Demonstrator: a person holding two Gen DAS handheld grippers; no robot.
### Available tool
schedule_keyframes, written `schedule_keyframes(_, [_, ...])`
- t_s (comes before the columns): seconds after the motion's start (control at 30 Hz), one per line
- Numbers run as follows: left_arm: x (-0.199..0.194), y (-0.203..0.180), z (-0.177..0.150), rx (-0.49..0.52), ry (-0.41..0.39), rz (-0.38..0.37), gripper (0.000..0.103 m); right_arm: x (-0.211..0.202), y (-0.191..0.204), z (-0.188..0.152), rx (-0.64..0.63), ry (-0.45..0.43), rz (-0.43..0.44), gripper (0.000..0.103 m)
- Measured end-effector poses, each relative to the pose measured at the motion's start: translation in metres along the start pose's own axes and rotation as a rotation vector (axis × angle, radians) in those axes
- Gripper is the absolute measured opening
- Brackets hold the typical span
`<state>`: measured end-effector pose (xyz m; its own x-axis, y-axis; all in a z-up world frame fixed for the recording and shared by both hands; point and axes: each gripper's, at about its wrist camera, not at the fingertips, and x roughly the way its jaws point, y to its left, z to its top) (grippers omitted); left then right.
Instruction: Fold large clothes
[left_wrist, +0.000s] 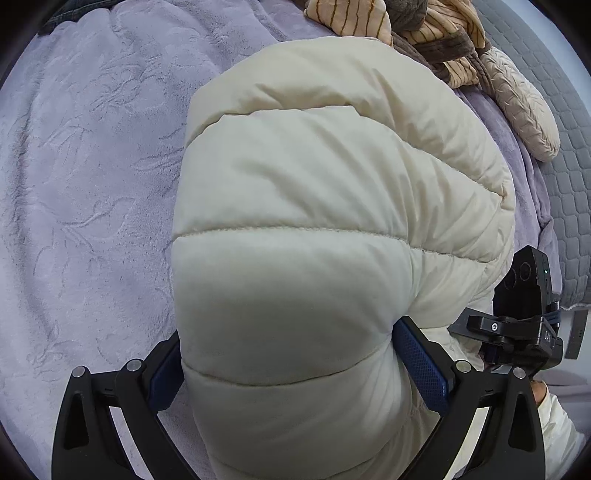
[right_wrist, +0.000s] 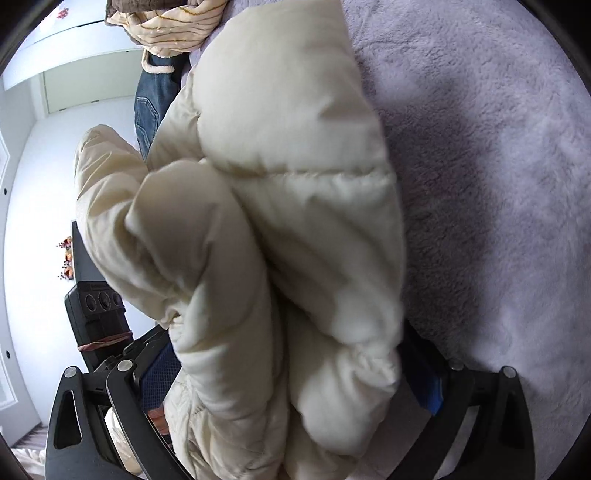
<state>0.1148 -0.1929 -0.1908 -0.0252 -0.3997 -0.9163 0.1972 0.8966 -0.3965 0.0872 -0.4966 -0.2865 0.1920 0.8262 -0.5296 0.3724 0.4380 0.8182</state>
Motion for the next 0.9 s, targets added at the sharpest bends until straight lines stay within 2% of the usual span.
schedule_keyframes(0.1, [0.002, 0.01, -0.002, -0.019, 0.01, -0.019, 0.102, -0.004, 0.008, -0.012, -0.017, -0.016, 0.002, 0.069])
schedule_keyframes(0.2, [0.003, 0.014, -0.002, -0.034, 0.015, -0.046, 0.102, -0.01, 0.019, -0.02, -0.054, -0.04, -0.02, 0.055])
schedule_keyframes(0.27, [0.001, 0.012, -0.002, -0.026, 0.013, -0.048, 0.101, -0.016, 0.025, -0.026, -0.077, -0.052, -0.037, 0.051])
schedule_keyframes(0.4, [-0.01, 0.004, -0.007, 0.016, -0.006, -0.011, 0.096, -0.018, 0.038, -0.042, -0.102, -0.065, -0.042, 0.048])
schedule_keyframes(0.6, [-0.019, -0.013, -0.012, 0.06, -0.034, 0.05, 0.093, -0.024, 0.024, -0.048, -0.065, -0.067, -0.006, 0.048])
schedule_keyframes(0.7, [-0.021, -0.006, -0.013, 0.037, -0.036, 0.009, 0.093, -0.028, 0.033, -0.053, -0.098, -0.077, -0.058, 0.048])
schedule_keyframes(0.83, [-0.025, 0.022, -0.019, -0.035, -0.028, -0.063, 0.093, -0.021, 0.076, -0.064, -0.22, -0.095, -0.186, 0.048])
schedule_keyframes(0.9, [-0.029, 0.031, -0.021, -0.06, -0.029, -0.072, 0.093, -0.02, 0.087, -0.07, -0.265, -0.104, -0.215, 0.048])
